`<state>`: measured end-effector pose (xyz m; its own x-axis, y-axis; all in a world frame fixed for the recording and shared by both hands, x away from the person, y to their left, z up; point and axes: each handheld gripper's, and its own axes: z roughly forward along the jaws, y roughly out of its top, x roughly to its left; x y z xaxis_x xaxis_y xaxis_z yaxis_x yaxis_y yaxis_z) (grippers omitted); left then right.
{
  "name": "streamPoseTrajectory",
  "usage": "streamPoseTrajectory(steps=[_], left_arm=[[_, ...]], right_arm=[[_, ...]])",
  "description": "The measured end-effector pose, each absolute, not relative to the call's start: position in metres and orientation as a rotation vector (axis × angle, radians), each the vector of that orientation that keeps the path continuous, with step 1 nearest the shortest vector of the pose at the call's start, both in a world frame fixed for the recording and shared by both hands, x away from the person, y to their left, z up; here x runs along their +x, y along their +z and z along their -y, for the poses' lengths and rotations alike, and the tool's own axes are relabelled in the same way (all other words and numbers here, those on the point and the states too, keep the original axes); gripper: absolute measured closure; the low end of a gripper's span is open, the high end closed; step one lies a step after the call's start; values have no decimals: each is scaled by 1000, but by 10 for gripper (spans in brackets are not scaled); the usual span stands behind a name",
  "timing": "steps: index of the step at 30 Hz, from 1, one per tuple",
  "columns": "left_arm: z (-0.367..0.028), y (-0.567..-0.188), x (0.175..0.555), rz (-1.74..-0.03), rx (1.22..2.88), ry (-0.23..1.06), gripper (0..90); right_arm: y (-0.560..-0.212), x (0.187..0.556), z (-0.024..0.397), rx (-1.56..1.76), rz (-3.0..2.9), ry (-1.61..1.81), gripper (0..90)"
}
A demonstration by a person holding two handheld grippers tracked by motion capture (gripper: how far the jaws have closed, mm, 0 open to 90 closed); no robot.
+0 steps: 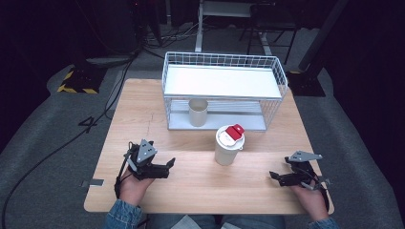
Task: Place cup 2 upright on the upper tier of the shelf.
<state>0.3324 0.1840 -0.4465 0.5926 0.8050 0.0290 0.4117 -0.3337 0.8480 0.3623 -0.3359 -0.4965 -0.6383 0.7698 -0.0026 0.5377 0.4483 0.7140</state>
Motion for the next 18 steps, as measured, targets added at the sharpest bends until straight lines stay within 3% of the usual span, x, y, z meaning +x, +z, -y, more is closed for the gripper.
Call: streamPoseTrajectory(steps=[18], left_arm=[[-217, -470, 312, -1072, 1965, 589, 27]], right_arm=[[-452, 358, 293, 925, -2387, 1143, 58]])
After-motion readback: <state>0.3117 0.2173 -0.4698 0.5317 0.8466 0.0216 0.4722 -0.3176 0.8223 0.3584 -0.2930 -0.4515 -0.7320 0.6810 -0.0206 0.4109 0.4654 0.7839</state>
